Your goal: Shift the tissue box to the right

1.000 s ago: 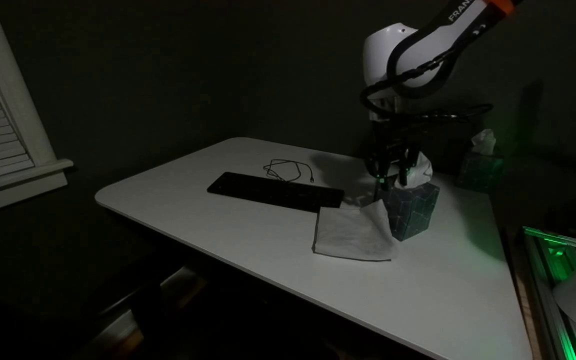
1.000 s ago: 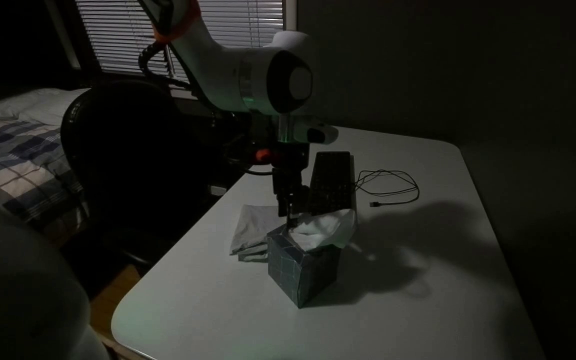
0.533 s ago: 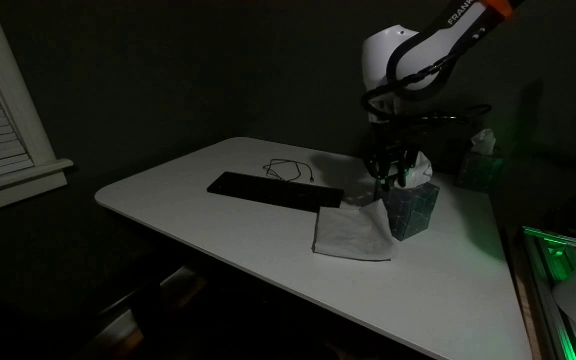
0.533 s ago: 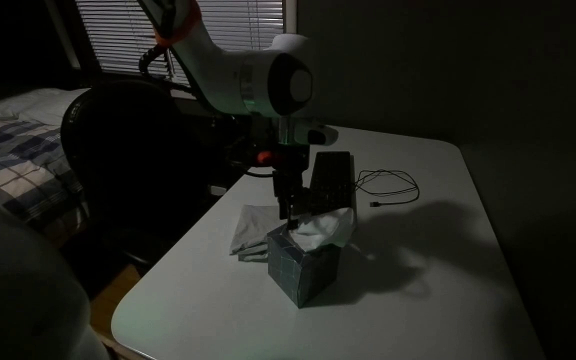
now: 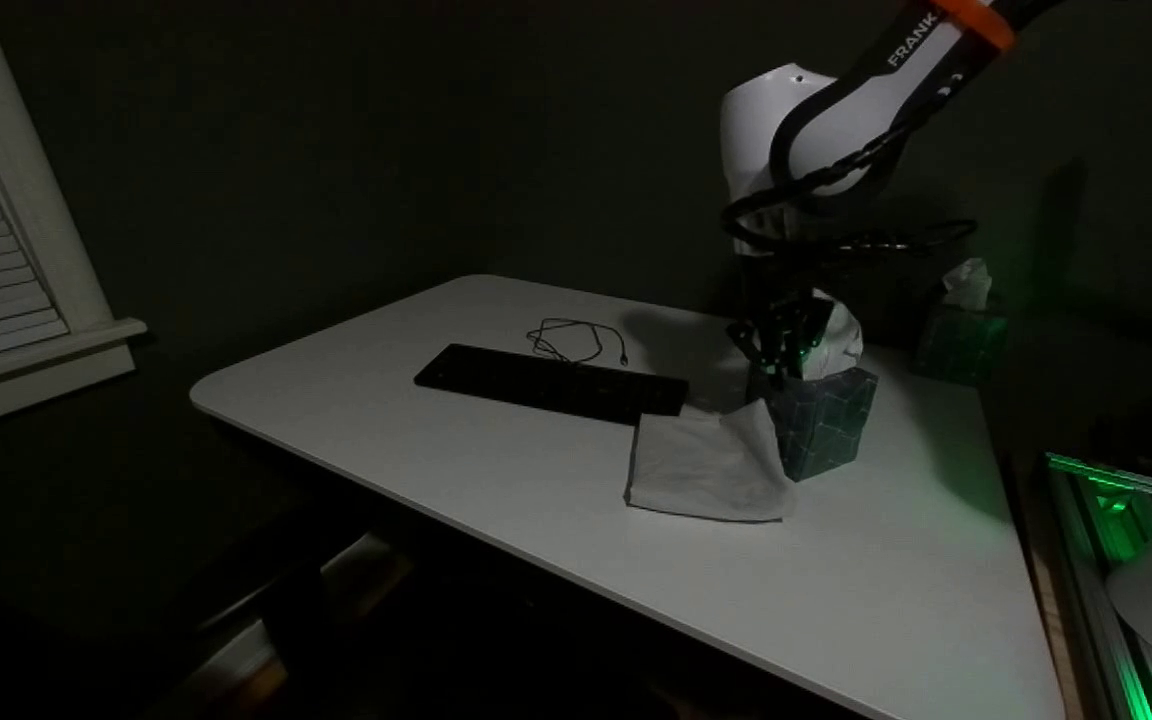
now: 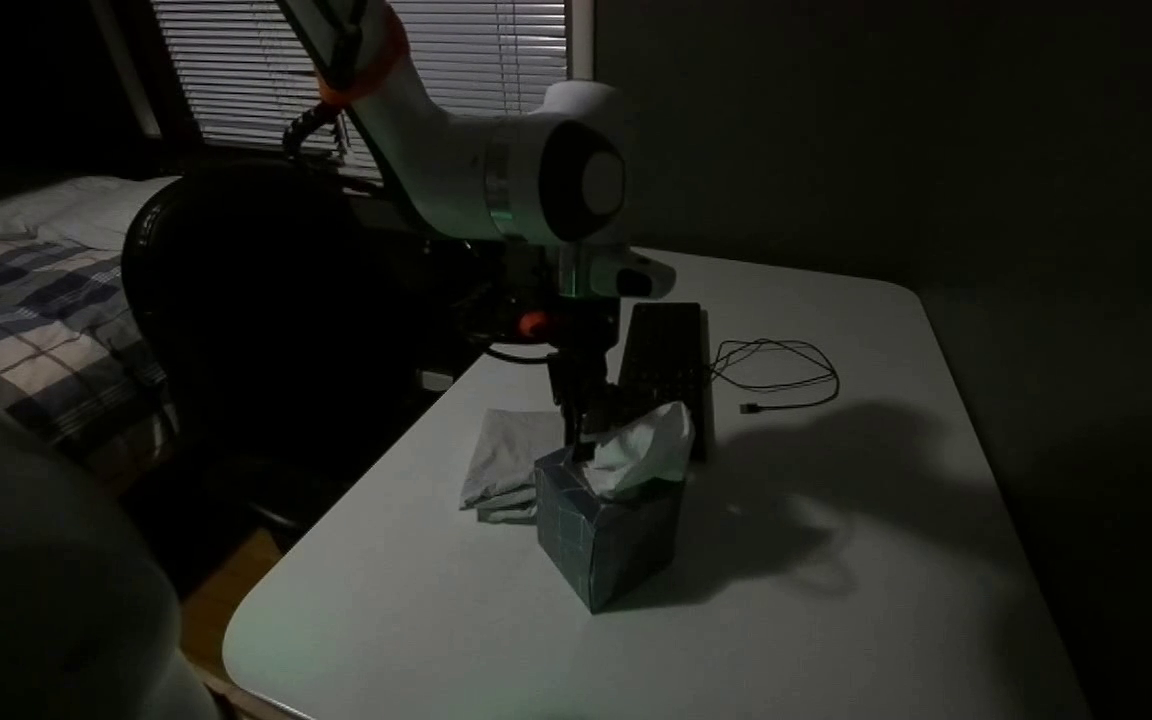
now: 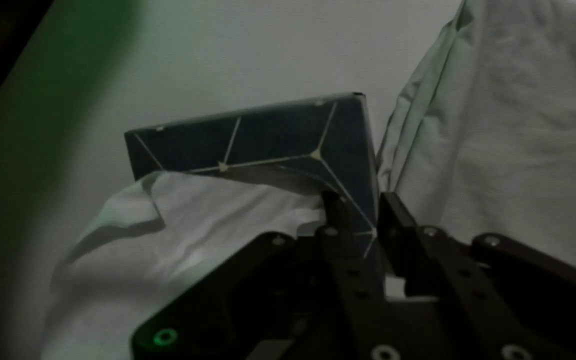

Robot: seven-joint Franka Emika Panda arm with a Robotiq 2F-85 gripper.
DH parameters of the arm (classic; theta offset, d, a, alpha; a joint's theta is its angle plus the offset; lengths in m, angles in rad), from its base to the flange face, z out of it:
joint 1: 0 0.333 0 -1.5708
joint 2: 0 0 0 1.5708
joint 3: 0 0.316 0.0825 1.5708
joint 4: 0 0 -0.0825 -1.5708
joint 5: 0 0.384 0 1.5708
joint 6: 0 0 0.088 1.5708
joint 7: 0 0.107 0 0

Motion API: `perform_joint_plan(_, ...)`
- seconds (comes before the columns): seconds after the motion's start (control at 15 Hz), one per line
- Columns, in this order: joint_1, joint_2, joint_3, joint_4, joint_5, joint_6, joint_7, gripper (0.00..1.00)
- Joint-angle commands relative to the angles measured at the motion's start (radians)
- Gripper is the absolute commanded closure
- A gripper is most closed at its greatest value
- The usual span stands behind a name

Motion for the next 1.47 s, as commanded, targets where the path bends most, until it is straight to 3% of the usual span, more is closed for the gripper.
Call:
perform_joint_plan(0.0, 0.007, -0.030, -0.006, -0.014, -0.032, 0.004, 0.020, 1.00)
perform_joint_plan(0.13, 0.004, -0.068, -0.006, -0.028, -0.031, -0.009, 0.028, 0.97)
perform_joint_plan(0.33, -0.015, -0.142, -0.010, -0.051, -0.101, -0.034, 0.091, 0.99)
perform_joint_plan(0.6, -0.068, -0.209, 0.005, -0.026, -0.322, -0.094, 0.186, 0.98)
perform_joint_plan(0.8, -0.095, -0.217, 0.009, 0.019, -0.459, -0.120, 0.146, 0.98)
perform_joint_plan(0.87, -0.092, -0.223, -0.003, 0.021, -0.457, -0.085, 0.098, 0.98)
perform_joint_plan(0.93, -0.087, -0.204, -0.002, 0.016, -0.414, -0.098, 0.133, 0.92)
perform_joint_plan(1.27, -0.090, -0.211, -0.002, 0.031, -0.431, -0.098, 0.102, 0.92)
perform_joint_plan(1.33, -0.090, -0.211, -0.002, 0.031, -0.432, -0.098, 0.102, 0.98)
perform_joint_plan(1.4, -0.090, -0.214, -0.012, 0.018, -0.419, -0.084, 0.071, 0.98)
